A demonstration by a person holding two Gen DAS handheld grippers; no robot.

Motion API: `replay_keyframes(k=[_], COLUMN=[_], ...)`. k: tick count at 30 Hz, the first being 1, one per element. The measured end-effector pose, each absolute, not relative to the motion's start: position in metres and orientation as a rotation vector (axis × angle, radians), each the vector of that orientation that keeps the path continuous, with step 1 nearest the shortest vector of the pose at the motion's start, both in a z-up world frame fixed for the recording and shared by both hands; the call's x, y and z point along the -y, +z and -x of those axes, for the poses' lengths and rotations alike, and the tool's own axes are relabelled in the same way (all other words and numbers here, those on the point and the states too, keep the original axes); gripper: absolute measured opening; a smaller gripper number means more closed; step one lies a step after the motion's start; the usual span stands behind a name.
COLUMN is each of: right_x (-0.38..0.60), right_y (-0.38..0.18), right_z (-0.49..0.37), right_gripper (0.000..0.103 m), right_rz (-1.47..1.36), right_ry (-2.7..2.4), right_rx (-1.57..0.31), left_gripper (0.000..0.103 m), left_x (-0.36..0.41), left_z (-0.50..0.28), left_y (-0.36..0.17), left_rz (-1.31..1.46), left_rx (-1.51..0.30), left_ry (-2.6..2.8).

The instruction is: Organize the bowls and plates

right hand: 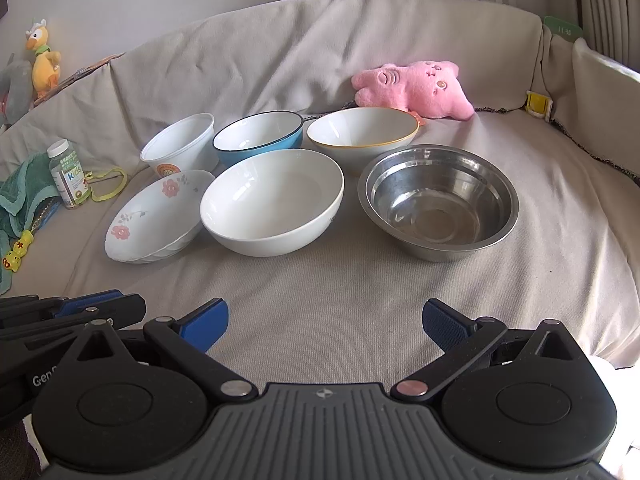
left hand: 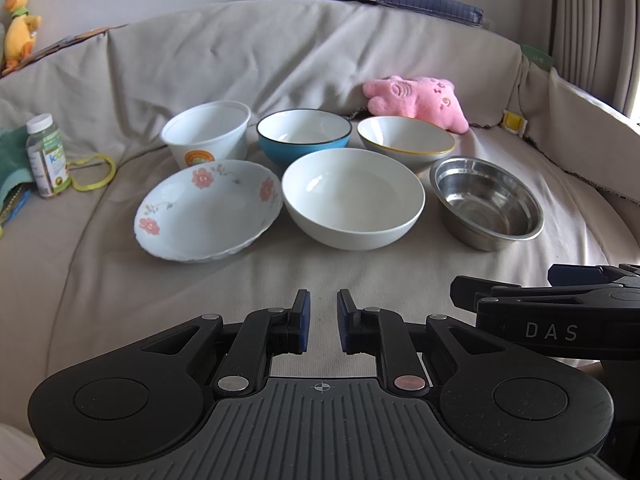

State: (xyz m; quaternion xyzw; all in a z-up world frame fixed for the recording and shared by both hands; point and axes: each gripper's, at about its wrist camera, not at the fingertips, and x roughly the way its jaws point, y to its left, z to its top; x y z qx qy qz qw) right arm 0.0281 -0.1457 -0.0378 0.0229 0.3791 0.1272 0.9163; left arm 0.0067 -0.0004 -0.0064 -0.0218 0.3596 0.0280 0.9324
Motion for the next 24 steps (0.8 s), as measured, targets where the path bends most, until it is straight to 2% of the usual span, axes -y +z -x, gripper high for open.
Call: replay_keyframes(k=[24], right_x=[0.1441], right_y=[-0.0371], right_z=[-0.0282], right_gripper=[0.103], right_rz=[-0.048], right_ry=[0.263], right_rx=[-0.780], left_gripper=[0.018], left_x=[0.0009], left_z=[-0.0063], left_y=[-0.0059], left_rz=[0.046], left_rx=[-0.735], left_ry=[0.056])
